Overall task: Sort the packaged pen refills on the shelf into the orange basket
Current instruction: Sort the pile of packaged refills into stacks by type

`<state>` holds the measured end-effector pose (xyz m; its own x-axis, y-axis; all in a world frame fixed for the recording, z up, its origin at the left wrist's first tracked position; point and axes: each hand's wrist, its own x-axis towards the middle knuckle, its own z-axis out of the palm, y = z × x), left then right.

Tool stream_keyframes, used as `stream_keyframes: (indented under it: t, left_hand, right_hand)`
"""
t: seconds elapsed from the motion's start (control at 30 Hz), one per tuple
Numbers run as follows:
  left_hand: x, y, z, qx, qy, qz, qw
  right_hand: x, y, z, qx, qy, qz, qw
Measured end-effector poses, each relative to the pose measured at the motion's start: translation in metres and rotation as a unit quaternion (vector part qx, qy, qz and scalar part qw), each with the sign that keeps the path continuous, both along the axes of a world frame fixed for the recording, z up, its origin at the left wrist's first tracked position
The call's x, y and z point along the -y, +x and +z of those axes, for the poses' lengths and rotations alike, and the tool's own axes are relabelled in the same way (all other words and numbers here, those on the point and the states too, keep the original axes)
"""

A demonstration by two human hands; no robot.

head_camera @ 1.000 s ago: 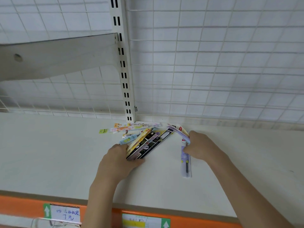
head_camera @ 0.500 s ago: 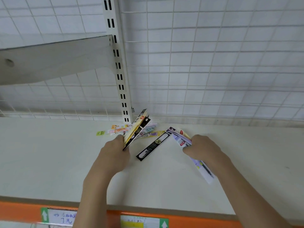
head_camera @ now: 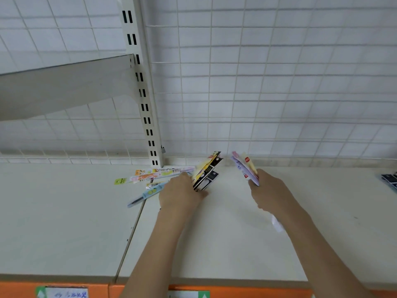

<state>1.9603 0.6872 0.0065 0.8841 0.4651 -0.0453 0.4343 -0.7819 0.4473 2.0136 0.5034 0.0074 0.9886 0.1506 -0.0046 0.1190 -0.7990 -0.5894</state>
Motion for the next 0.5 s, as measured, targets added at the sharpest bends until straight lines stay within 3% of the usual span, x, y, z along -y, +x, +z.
stream_keyframes:
  t: [0.2,0.33,0.5]
  left_hand:
    - [-0.003,0.005,-0.014,-0.069,0.027,0.010,0.997]
    - [-0.010,0.000,-0.009,-0.054,0.057,-0.003,0.997]
    - [-0.044,-0.013,0.005,0.009,0.021,0.040,0.999]
  right_hand:
    - [-0.003,0.001,-0.004,-0.002,-0.085,0.010,0.996]
    - [-0.012,0.007,-0.007,-0.002,-0.096,0.025,0.995]
    - [-0.028,0.013,-0.005,0.006,-0.083,0.058,0.995]
